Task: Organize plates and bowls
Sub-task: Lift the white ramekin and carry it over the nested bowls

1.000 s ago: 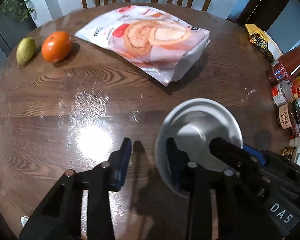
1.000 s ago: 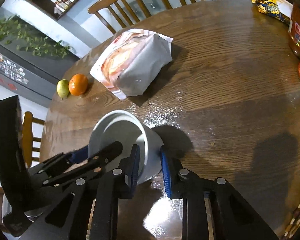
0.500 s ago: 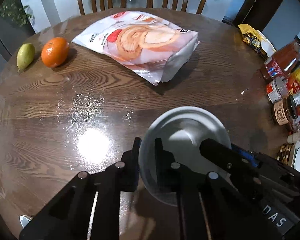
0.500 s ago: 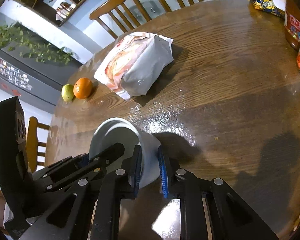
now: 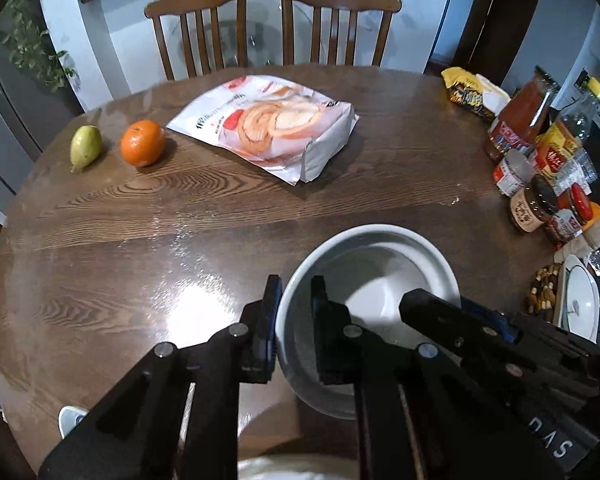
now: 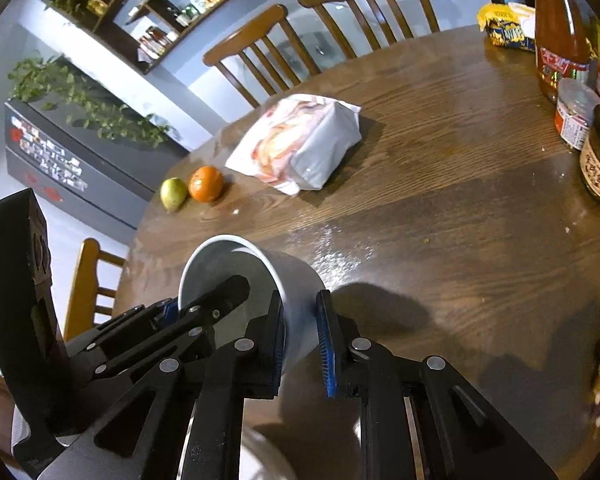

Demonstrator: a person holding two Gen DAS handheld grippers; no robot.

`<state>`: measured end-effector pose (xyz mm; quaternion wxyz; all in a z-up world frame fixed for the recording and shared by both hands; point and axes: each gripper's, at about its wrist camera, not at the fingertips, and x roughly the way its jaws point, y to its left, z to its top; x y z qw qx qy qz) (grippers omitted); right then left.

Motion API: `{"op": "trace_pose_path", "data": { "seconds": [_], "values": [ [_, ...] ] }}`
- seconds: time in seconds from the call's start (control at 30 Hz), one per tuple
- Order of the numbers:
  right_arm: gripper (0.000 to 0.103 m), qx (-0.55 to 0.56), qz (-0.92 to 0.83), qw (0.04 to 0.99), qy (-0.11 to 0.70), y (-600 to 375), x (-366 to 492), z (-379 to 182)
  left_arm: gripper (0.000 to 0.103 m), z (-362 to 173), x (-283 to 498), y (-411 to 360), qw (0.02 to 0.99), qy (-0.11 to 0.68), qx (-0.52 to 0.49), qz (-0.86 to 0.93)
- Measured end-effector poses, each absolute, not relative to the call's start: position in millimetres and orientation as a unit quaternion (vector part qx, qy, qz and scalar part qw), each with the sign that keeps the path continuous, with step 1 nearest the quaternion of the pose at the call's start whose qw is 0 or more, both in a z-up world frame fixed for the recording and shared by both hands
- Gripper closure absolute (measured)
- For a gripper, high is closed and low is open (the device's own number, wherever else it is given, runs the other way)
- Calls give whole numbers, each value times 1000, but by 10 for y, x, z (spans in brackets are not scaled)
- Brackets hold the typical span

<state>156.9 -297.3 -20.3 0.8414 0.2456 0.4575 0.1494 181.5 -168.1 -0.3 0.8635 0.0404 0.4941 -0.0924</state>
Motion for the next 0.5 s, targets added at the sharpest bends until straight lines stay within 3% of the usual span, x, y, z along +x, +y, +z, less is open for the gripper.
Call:
{"op": "trace_pose_path", "data": {
  "seconds": [0.5],
  "values": [
    [84, 230, 168, 847, 448, -2720, 1002, 52, 93, 242, 1150, -1456, 881, 465, 32, -80]
  ]
}}
